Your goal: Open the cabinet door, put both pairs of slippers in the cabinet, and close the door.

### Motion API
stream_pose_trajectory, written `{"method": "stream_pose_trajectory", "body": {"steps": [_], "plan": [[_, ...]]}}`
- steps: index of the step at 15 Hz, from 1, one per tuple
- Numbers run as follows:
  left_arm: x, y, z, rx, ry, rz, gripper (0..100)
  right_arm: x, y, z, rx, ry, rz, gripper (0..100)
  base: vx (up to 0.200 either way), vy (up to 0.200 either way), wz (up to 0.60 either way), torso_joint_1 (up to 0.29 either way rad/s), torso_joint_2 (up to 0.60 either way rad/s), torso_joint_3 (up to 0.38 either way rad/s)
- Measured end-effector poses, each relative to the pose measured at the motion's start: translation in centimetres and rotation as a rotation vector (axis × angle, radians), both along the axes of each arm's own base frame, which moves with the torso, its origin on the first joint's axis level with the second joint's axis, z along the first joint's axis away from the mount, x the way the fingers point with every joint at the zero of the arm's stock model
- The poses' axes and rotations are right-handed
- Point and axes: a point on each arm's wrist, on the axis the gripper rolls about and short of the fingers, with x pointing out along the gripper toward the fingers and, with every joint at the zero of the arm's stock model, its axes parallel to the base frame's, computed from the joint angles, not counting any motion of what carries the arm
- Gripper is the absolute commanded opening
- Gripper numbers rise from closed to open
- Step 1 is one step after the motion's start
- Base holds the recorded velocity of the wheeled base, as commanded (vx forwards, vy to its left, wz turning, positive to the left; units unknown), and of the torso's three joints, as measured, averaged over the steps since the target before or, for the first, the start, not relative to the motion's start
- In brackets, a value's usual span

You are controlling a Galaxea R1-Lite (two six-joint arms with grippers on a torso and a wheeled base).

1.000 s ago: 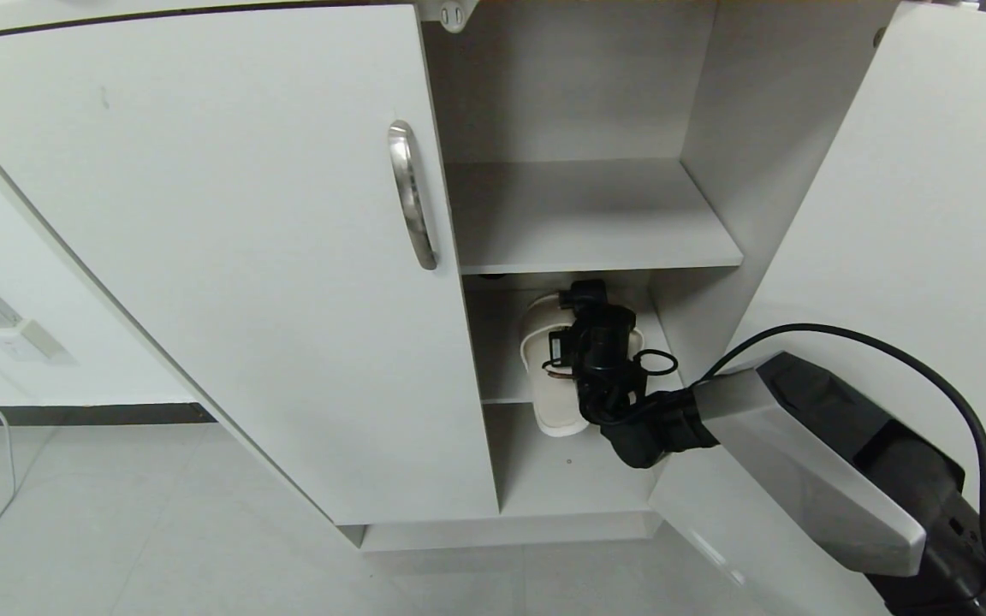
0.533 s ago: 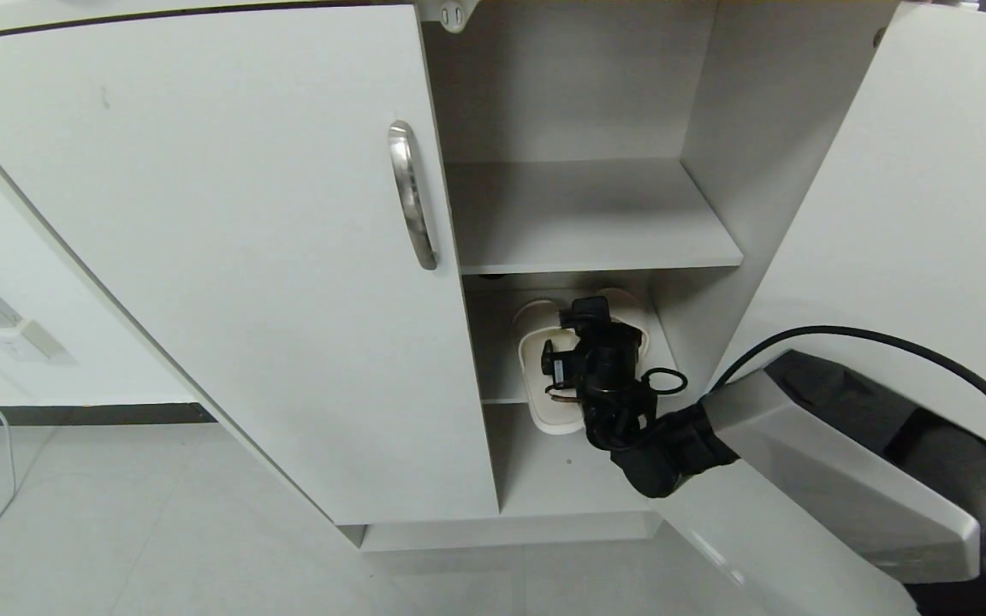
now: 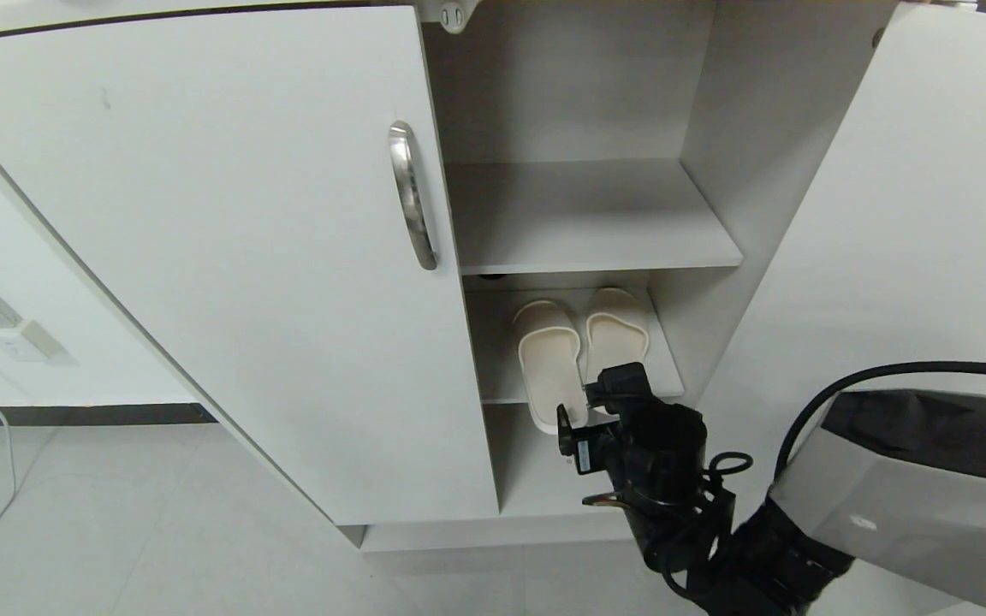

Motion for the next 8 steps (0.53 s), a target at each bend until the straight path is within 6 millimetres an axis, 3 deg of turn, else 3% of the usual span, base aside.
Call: {"method": "stream_pose_trajectory", "body": {"steps": [2, 7, 8], "plan": [[0.0, 0.0, 0.0, 0.0, 0.0, 0.0, 0, -1.9, -0.4, 0.4, 0.005, -0.004, 0.029, 100, 0.0, 0.0, 0.0, 0.0, 0.0, 0.0], [0.0, 0.0, 0.0, 0.0, 0.0, -0.001, 0, -2.5, -0.7, 0.8, 0.007, -0.006, 0.038, 100, 0.0, 0.0, 0.0, 0.0, 0.0, 0.0], [0.0, 0.0, 0.0, 0.0, 0.0, -0.001, 0, -2.6, -0.7, 0.9, 0.009, -0.007, 0.039, 100, -0.2, 0.0, 0.0, 0.007, 0.0, 0.002]]}}
